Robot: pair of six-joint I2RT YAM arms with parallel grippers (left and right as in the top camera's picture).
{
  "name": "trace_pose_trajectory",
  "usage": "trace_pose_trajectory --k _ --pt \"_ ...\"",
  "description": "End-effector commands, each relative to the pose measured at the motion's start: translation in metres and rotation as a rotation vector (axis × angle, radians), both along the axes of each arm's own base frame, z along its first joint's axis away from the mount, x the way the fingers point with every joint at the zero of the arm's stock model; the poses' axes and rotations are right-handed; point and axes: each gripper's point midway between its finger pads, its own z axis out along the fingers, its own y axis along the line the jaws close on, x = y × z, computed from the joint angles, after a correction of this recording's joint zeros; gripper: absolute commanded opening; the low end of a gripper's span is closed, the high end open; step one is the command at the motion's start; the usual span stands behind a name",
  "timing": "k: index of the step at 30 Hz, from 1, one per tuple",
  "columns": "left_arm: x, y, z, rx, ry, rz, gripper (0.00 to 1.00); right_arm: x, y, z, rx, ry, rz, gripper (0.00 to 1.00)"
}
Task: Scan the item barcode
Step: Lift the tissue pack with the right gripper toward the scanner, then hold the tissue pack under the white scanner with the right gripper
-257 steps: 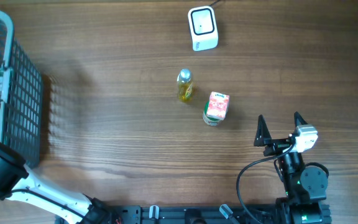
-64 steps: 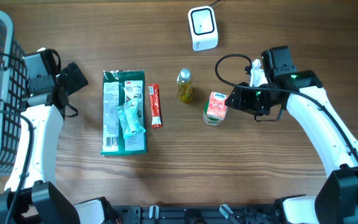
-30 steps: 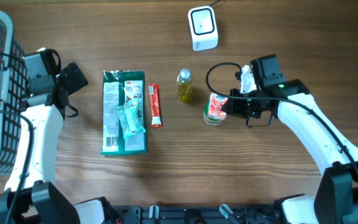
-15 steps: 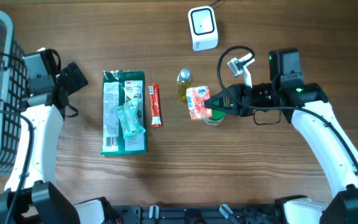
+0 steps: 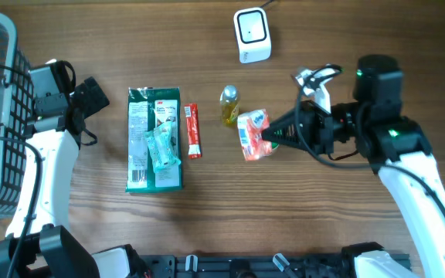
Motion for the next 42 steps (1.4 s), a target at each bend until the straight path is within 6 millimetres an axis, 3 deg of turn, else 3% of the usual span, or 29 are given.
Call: trace_pose_trajectory --k 1,5,32,37,42 --pt "0.002 0.002 0.01 0.012 -0.023 -0.006 1.0 -0.026 -0.004 0.032 0.035 -0.052 0.056 0.04" --pt "0.002 0.002 0.01 0.012 -0.023 -0.006 1.0 -0.037 -0.006 0.042 0.041 -0.097 0.057 0.04" --pt "0.002 0.002 0.009 0.011 -0.02 -0.006 1.0 -0.033 -0.005 0.04 0.033 -0.098 0.037 0.04" --pt "0.002 0.002 0.009 0.011 -0.02 -0.006 1.0 -0.009 -0.002 0.018 -0.03 -0.092 -0.099 0.05" --pt "0.002 0.002 0.009 0.011 -0.019 -0.006 1.0 0.024 -0.004 -0.024 -0.135 -0.11 -0.254 0.04"
